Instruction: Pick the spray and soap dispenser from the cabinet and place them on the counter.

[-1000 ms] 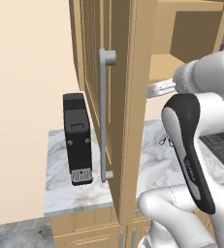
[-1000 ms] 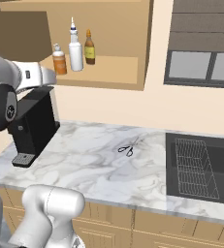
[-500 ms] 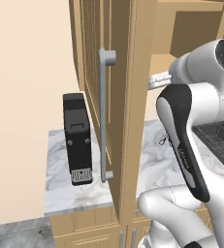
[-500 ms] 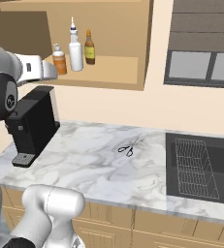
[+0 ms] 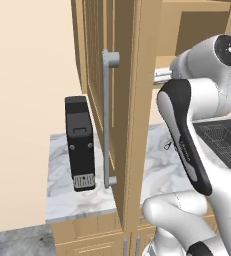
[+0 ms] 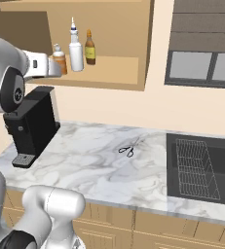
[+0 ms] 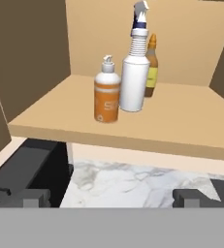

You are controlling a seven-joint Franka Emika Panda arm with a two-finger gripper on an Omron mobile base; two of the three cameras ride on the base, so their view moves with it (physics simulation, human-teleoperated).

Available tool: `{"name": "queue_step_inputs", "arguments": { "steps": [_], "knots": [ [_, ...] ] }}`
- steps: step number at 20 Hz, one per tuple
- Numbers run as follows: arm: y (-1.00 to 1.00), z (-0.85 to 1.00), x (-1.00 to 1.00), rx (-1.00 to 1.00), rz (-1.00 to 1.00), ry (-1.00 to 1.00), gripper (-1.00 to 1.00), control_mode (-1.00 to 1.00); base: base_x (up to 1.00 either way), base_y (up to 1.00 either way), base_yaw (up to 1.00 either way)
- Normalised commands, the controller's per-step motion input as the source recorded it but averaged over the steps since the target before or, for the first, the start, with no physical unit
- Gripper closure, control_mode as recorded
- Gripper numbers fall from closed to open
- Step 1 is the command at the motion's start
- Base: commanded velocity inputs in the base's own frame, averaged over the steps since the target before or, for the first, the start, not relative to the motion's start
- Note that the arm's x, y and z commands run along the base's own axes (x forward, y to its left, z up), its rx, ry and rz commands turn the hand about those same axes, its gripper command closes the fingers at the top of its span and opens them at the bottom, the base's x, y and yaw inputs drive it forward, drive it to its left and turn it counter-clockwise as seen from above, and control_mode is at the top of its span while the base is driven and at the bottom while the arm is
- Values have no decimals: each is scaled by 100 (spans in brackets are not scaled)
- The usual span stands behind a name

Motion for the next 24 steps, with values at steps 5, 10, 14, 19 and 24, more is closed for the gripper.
{"name": "queue_step_inputs", "arguments": {
  "steps": [5,10,14,19,24],
  "knots": [
    [1,0,16,9,-1,0,-100,-100,0,0,0],
    [9,0,22,4,-4,0,-100,-100,0,0,0],
    [3,0,21,0,-1,0,-100,-100,0,0,0],
    [0,0,22,0,0,1,-100,-100,0,0,0],
    [1,0,19,0,0,1,-100,-100,0,0,0]
  ]
}}
